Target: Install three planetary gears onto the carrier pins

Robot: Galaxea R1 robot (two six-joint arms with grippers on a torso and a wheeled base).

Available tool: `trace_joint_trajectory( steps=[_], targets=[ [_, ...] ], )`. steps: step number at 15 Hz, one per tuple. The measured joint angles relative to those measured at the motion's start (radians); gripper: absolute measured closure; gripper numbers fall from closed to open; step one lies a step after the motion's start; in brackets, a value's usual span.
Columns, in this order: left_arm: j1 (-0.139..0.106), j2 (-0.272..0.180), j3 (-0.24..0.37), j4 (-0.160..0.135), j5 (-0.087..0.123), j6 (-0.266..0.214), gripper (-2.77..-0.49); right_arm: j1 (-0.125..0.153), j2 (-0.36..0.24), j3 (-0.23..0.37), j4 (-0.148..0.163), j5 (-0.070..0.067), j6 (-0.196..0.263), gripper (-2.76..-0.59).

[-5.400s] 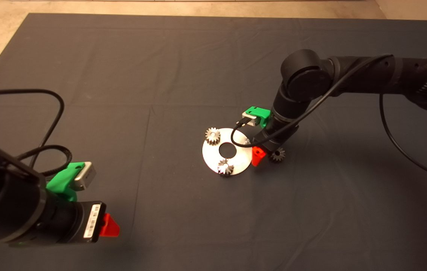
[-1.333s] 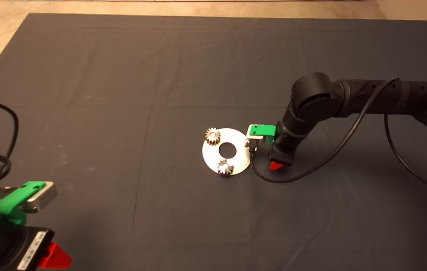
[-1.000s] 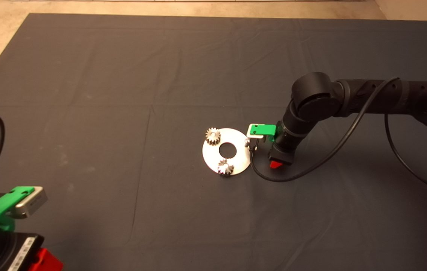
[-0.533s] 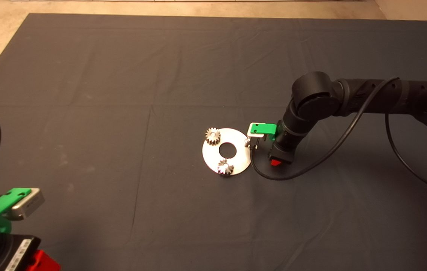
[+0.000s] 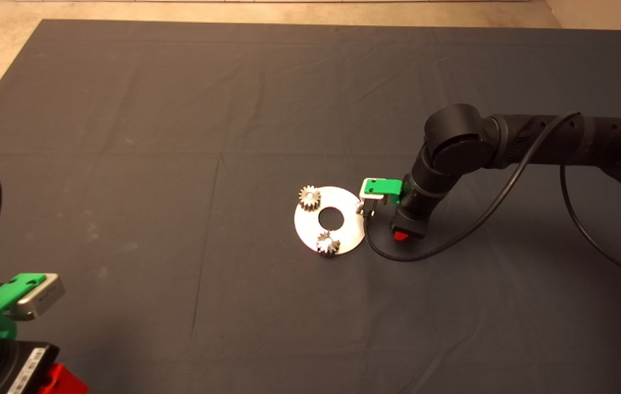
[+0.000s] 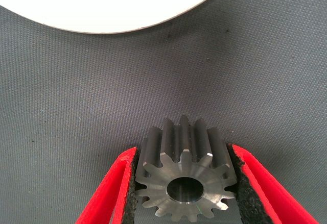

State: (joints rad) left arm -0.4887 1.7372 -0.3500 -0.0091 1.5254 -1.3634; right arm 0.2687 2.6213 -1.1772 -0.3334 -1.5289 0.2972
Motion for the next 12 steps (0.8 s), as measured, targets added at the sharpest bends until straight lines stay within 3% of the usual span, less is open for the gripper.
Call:
trace_joint_trajectory(
  steps=[2, 7, 12],
  targets=[
    [0.000, -0.001, 0.000, -0.009, 0.000, 0.000, -2.17, 0.000, 0.000, -0.009, -0.001, 0.003, 0.005, -1.14],
    [0.000, -0.019, 0.005, -0.050, 0.000, 0.007, -2.17, 0.001, 0.002, -0.018, -0.002, 0.006, 0.070, -1.09],
    [0.000, -0.063, 0.008, -0.059, 0.000, 0.040, -2.17, 0.006, 0.002, -0.020, -0.004, 0.006, 0.150, -1.08]
  ],
)
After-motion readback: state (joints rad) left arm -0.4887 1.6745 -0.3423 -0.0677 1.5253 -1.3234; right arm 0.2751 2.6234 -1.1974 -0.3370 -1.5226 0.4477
